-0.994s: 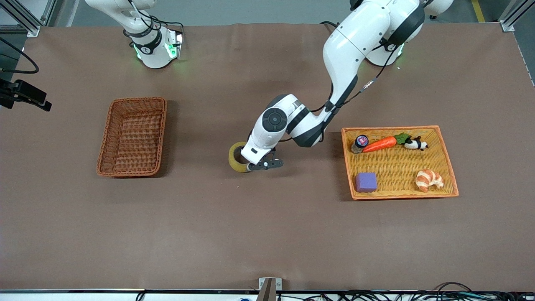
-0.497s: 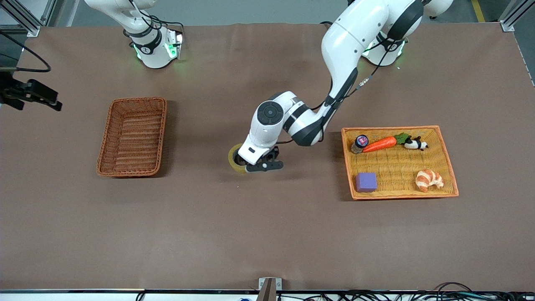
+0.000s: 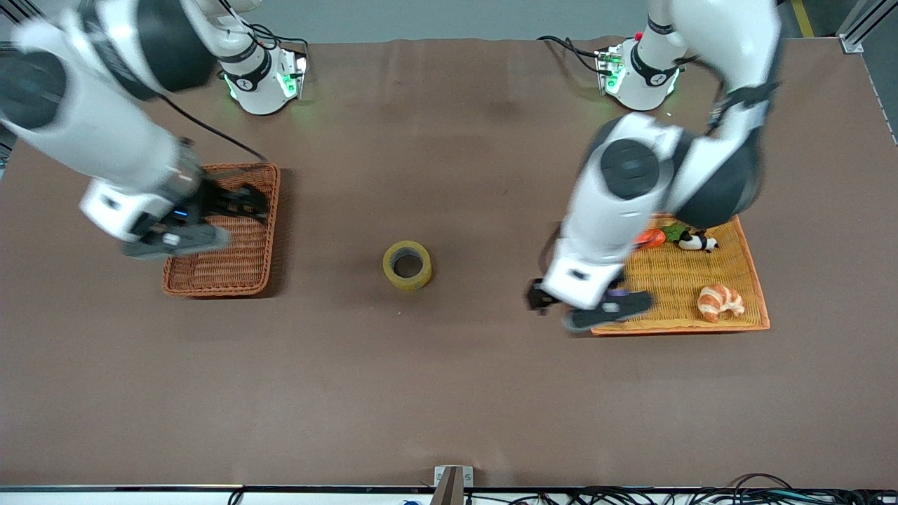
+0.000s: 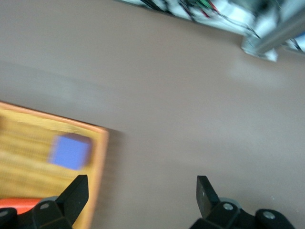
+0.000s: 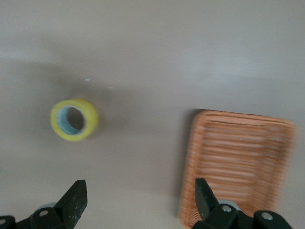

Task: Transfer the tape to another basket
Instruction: 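Release the tape and withdraw the left gripper while the right gripper reaches the tape, then grasp the yellow tape roll rim with the right gripper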

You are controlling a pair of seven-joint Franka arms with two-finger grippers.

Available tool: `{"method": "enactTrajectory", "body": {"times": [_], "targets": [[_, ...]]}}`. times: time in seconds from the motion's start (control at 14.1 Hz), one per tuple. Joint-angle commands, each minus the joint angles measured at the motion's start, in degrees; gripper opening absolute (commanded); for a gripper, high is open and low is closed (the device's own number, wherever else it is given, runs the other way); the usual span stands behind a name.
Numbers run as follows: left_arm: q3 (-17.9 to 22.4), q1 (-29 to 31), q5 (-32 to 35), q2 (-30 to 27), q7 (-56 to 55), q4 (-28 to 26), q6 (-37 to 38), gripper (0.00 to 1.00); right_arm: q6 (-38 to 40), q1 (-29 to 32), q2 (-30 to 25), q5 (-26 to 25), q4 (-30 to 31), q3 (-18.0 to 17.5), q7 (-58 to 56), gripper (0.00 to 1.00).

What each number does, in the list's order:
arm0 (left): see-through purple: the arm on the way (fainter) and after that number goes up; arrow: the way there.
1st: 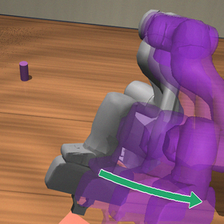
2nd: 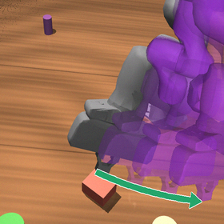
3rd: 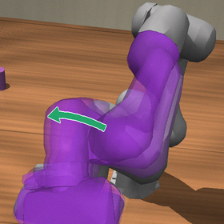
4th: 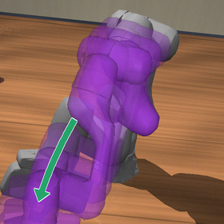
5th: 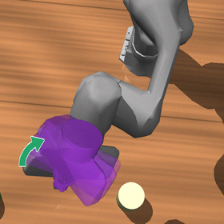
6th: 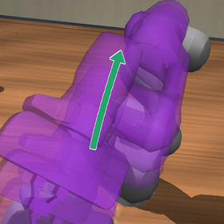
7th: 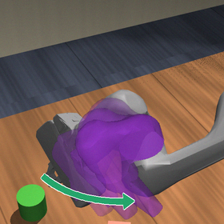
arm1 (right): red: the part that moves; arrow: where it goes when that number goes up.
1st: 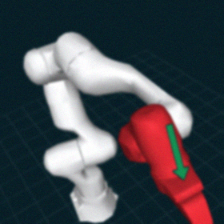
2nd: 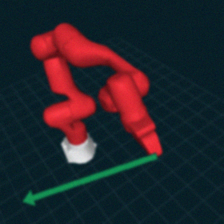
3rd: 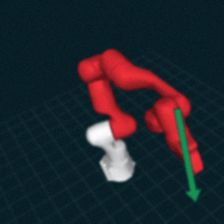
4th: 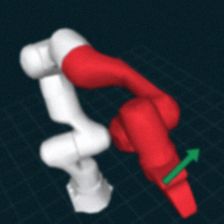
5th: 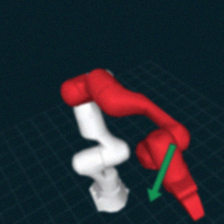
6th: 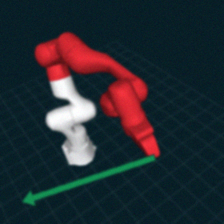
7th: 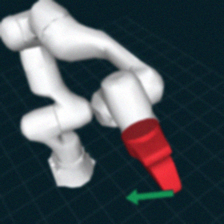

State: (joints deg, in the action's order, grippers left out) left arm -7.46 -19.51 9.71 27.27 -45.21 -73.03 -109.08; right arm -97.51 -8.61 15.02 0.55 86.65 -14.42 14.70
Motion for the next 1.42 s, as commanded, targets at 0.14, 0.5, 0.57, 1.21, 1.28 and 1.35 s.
{"method": "enactTrajectory", "body": {"times": [0.14, 0.5, 0.57, 1.21, 1.28, 1.35], "targets": [[-0.6, 6.9, 0.5, -10.8, 8.9, -4.0, 11.5, 1.0, -10.9, -4.2, 14.4, -1.9, -0.3, -4.0, 5.7, 1.0], [-0.5, 16.4, -0.8, -16.2, 30.3, -4.6, 20.0, 1.0, -29.0, -7.9, 19.2, -8.5, 9.9, -4.5, 16.2, 1.0], [-0.4, 17.4, -1.0, -16.3, 31.6, -5.0, 20.2, 1.0, -29.8, -8.4, 19.9, -9.1, 10.0, -4.5, 16.5, 1.0], [-0.2, 22.6, -5.8, -16.1, 31.6, -4.0, 20.1, 1.0, -35.7, -9.6, 24.8, -17.6, 11.9, -4.5, 24.0, 1.0], [-0.6, 23.0, -5.8, -16.5, 31.6, -4.0, 20.3, 1.0, -35.8, -9.8, 25.2, -17.8, 12.0, -4.5, 24.0, 1.0], [-0.6, 23.0, -5.7, -18.4, 31.6, -4.2, 20.7, 1.0, -35.9, -10.0, 25.7, -18.6, 11.9, -4.5, 24.1, 0.98]]}}
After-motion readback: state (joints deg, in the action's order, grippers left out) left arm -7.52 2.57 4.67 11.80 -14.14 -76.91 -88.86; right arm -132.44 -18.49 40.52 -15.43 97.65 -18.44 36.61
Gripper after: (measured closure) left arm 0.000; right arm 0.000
